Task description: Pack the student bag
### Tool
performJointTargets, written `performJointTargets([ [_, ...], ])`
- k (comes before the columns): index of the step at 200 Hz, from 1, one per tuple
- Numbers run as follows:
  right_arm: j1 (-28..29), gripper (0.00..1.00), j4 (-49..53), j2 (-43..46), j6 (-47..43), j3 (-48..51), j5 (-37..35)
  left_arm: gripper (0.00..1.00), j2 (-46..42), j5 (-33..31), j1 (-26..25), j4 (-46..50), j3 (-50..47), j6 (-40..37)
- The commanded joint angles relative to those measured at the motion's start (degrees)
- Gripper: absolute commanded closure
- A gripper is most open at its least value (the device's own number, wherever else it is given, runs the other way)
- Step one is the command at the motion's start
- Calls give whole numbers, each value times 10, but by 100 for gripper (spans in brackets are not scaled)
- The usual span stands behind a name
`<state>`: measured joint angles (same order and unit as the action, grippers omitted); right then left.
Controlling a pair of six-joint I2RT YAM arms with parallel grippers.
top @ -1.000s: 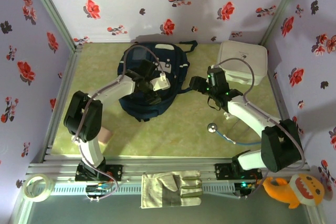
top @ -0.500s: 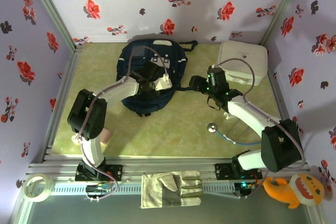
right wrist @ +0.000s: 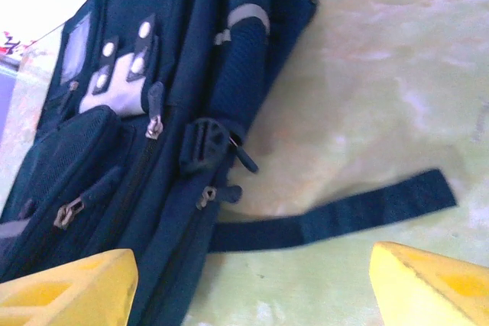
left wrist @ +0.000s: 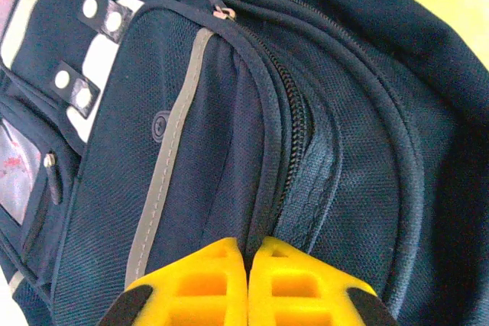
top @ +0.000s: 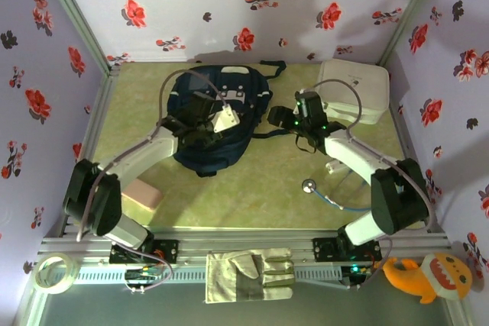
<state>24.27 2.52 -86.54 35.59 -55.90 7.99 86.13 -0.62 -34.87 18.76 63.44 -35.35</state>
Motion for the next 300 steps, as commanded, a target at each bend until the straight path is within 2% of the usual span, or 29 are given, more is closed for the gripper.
performJointTargets([
  [1,5,21,-17,-34,-6,-48,56,100,-61,45,1,-82,-21,40],
  [23,11,26,-13,-79,-14,-95,76,100,-81,57,1,-99,-45,54],
  [57,21,43,42,-154,-55,-194,79,100,-89,79,1,-90,-59,63],
  [75,26,48,75,-189,-84,-238,67,100,-91,95,1,-77,-60,61],
  [130,48,54,193,-280,-169,-355,-20,100,-67,114,1,-44,-46,60],
  [167,53,55,223,-314,-181,-397,-7,100,-59,116,1,-42,-45,60],
  [192,56,54,243,-331,-185,-419,9,100,-54,117,1,-38,-43,57],
  [225,54,63,258,-326,-171,-421,-52,100,-48,114,1,-28,-39,55],
  [250,50,68,240,-308,-163,-402,-23,100,-47,114,1,-31,-40,54],
  [280,47,67,243,-295,-146,-394,-27,100,-44,111,1,-32,-39,54],
  [300,43,65,230,-282,-147,-377,12,100,-45,107,1,-33,-39,53],
])
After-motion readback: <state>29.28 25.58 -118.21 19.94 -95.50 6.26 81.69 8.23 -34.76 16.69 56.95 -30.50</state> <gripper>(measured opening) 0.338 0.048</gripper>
